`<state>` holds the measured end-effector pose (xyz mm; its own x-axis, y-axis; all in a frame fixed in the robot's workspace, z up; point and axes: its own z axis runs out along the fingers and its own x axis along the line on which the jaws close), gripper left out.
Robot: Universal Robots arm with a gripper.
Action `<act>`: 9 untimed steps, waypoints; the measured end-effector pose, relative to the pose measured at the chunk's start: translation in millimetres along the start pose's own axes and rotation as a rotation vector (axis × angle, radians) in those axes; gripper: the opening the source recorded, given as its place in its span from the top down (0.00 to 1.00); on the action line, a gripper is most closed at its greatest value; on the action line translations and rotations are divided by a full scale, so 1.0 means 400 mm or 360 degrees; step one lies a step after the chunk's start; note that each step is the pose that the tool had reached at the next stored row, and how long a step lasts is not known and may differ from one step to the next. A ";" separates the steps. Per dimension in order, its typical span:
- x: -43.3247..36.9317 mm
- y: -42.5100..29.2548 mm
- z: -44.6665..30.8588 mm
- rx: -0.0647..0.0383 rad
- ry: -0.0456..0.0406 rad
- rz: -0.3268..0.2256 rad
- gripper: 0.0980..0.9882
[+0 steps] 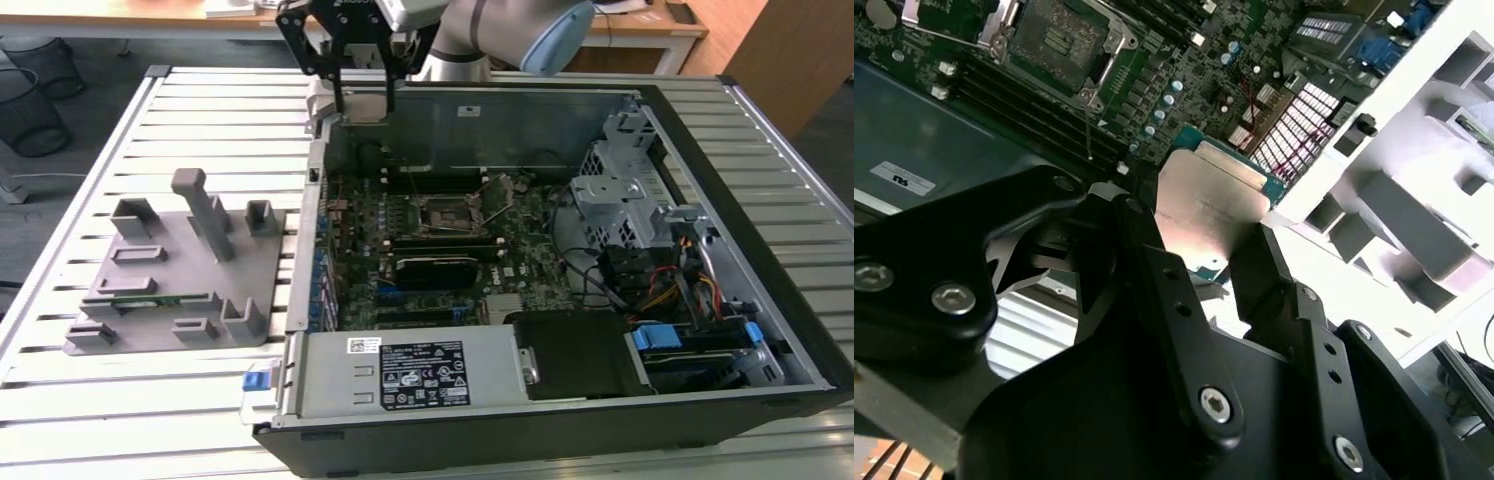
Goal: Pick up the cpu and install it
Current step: 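Pick up the cpu and move it towards the insertion slot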
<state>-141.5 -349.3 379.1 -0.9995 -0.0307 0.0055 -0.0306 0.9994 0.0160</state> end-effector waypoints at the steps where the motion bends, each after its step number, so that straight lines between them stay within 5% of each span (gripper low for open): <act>1: -0.003 0.001 0.000 0.0000 0.0000 0.0000 0.51; 9: -0.024 0.008 0.000 0.0000 0.0000 0.0000 0.51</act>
<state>-132.0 -345.7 379.1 -0.9995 -0.0307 0.0055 -0.0306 0.9994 0.0160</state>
